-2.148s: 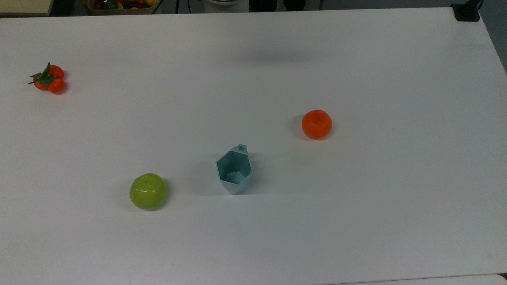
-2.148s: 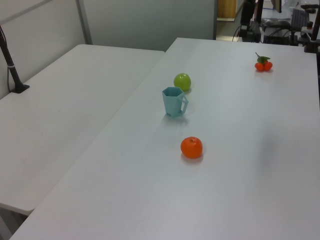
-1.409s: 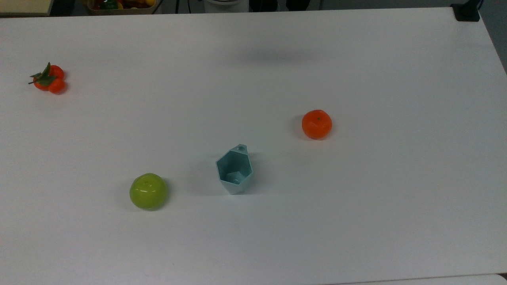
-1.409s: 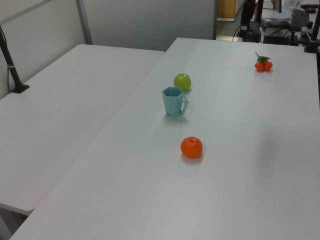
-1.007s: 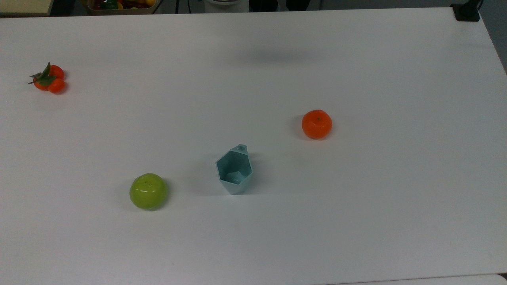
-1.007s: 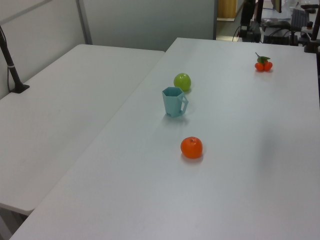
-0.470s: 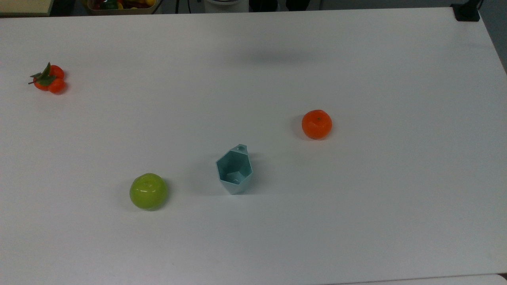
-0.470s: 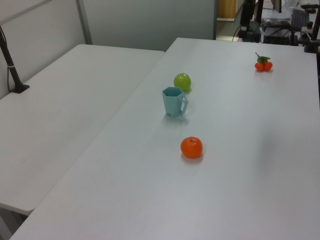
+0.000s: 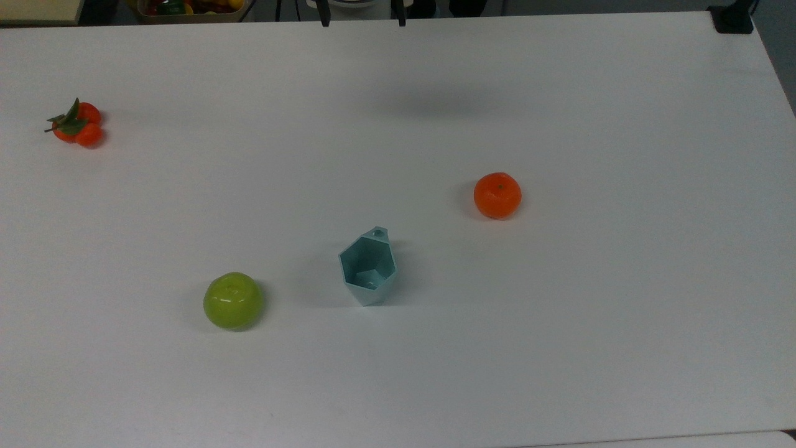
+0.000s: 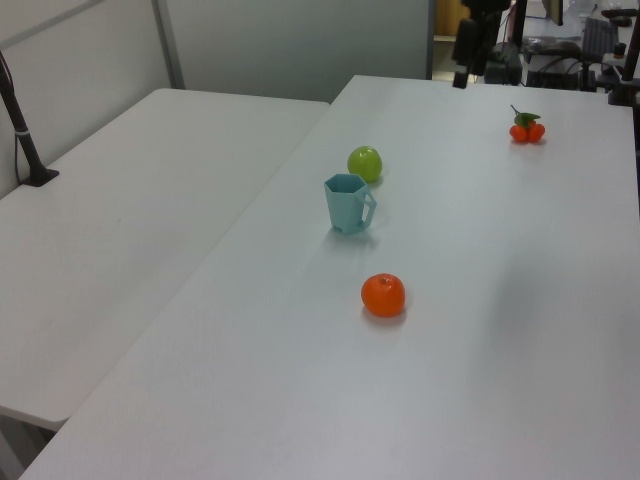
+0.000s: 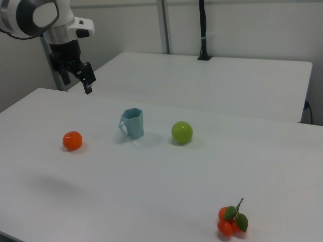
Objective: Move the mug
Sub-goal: 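Move the gripper down over the light-blue hexagonal mug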
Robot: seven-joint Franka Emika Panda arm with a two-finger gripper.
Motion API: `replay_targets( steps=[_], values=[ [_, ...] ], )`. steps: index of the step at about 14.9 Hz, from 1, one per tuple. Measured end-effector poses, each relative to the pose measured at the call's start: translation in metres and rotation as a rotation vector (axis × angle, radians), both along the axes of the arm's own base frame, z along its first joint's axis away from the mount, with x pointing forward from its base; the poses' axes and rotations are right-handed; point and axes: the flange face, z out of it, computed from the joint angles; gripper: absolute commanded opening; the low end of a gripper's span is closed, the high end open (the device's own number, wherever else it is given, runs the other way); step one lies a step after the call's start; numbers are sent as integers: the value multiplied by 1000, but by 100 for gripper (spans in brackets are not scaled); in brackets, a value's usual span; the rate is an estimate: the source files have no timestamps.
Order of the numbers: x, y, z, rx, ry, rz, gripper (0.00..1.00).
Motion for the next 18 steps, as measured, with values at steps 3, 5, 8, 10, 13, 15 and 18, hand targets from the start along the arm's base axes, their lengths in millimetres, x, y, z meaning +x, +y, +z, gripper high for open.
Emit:
replay_targets(
  steps=[3, 5, 8, 10, 13, 15, 18],
  values=[
    [17, 15, -15, -20, -37, -100, 100],
    [30, 26, -28, -25, -68, -153, 100],
    [49, 36, -51, -33, -102, -211, 100],
    [62, 44, -69, -45, -128, -219, 100],
    [79, 55, -102, -58, -149, -214, 100],
    [90, 57, -122, -70, -163, -205, 100],
    [102, 58, -148, -93, -181, -188, 97]
  ],
)
